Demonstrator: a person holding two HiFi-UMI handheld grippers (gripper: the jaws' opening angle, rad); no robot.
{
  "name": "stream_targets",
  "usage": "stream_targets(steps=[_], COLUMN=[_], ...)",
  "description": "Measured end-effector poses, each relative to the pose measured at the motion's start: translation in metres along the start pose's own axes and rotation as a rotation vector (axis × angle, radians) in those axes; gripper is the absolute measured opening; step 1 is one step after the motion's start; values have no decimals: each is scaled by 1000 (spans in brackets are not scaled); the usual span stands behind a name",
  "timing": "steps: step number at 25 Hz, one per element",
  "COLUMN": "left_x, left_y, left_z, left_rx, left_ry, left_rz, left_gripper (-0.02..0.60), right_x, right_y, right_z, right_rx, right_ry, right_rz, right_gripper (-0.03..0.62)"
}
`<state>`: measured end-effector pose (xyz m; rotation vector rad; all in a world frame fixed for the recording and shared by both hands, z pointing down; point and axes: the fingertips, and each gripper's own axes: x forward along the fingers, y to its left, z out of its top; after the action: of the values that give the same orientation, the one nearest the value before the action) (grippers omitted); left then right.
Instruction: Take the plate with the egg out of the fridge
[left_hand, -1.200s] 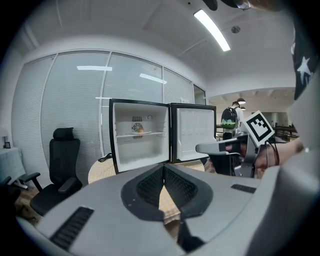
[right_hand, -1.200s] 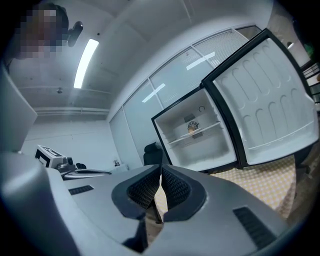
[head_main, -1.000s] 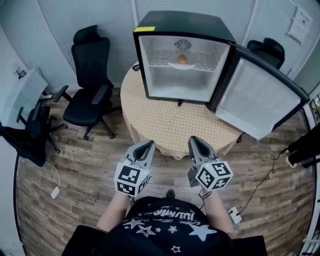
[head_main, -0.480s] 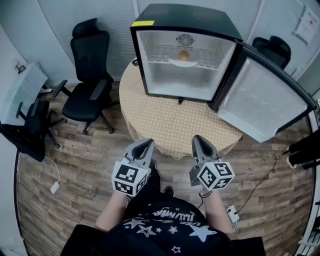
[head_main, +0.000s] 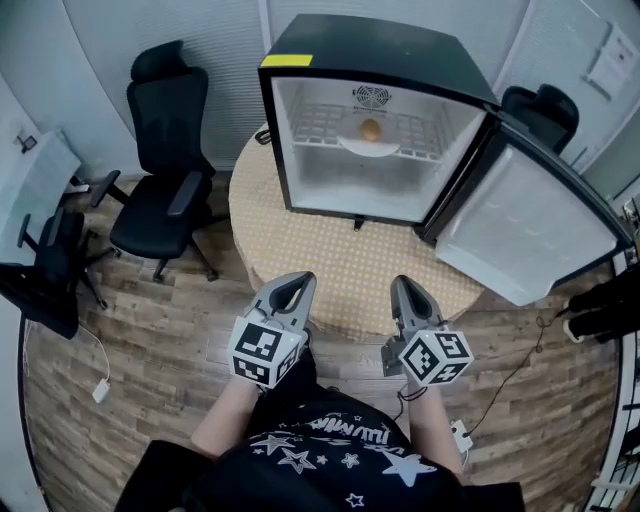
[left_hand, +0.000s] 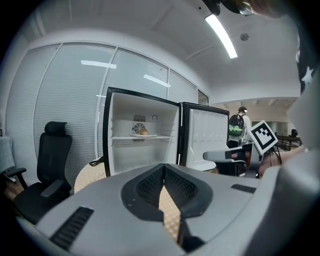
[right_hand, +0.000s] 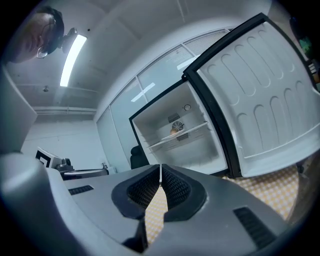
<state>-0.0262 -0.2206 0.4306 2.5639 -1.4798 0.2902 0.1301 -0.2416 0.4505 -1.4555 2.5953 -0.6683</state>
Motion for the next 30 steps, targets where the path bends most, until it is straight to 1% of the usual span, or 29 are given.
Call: stream_targets(steps=[3,7,12,19,25,27,28,29,30], left_x=[14,39,69,97,118,125,129,132,135], left_y=[19,50,79,109,130,132,133,134,134], left_z=[3,15,24,38,47,49,50,51,51], left_rx=[-3,-16,-14,-7,-16,-14,-13,-13,-14], left_ry=[7,-6,-7,-15,-28,-30,-32,-33,-32], left_rz=[-12,-23,-48,-85,-116,-134,-143,-151,-161], left_gripper=[8,8,8,8,8,8,8,8,8], right_x=[24,59,97,131,162,173,178,184,190], right_y=[-1,-6,-14,-19,-24,-22,-19,-16,-14], right_z=[8,23,32,55,64,69,73,78,83], right_rx=[18,30,69,202,257,308,347,389,428], right_ry=[-12,-37,-48,-139,-142,-157,-174,-192,-209], right_rz=[-3,-9,-25,-14,-33,-4,28,63,93], right_gripper=[29,29,29,31,32,38,48,82,135])
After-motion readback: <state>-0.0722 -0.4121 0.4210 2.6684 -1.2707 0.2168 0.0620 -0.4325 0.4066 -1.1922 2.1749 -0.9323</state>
